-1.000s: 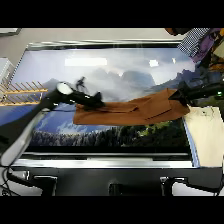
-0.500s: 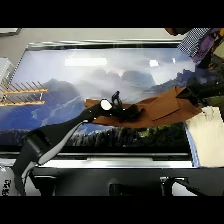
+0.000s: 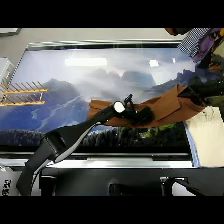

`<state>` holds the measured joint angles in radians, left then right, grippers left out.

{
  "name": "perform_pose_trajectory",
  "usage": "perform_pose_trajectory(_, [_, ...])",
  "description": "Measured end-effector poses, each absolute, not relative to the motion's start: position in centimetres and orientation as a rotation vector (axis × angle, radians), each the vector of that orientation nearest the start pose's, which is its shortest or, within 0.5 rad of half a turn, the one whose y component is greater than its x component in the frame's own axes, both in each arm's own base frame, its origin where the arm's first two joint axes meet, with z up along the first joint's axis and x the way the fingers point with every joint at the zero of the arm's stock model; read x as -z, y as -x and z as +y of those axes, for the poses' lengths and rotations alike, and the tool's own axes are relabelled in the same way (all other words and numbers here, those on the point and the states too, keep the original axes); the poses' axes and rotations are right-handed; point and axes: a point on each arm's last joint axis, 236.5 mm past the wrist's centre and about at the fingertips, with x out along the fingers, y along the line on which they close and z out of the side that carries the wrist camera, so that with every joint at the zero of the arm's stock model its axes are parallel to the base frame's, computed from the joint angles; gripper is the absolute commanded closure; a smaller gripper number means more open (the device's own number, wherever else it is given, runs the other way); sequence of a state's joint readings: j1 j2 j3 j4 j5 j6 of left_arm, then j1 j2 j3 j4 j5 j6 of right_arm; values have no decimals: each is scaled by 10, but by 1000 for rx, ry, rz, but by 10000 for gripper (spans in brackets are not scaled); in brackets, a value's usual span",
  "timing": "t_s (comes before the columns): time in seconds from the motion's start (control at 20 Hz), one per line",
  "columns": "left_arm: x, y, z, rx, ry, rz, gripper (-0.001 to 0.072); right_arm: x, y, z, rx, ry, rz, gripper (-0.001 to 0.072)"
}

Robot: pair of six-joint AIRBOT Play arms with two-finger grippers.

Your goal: Fold the clothes and pants, and hang the long-sleeved shirts on hangers.

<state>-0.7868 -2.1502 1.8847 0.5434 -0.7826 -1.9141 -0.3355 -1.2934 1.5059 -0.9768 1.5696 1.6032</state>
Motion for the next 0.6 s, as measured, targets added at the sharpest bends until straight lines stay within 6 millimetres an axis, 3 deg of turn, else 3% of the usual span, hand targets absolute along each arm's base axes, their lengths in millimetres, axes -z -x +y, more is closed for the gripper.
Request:
perform_pose_trajectory(0.1, [33, -361, -531, 719, 806, 1501, 697, -142, -383, 13, -218, -645, 1199, 687])
perform_pose_trajectory(0.25, [-8, -393, -461, 703, 635, 1441, 696, -147, -388, 36, -276, -628, 1183, 687])
perform_pose_trajectory(0.45, [-79, -437, -317, 524, 423, 1312, 694, -150, -394, 90, -368, -565, 1173, 687])
perform_pose_trajectory(0.6, [-135, -449, -198, 320, 343, 1201, 694, -147, -398, 137, -420, -522, 1171, 687])
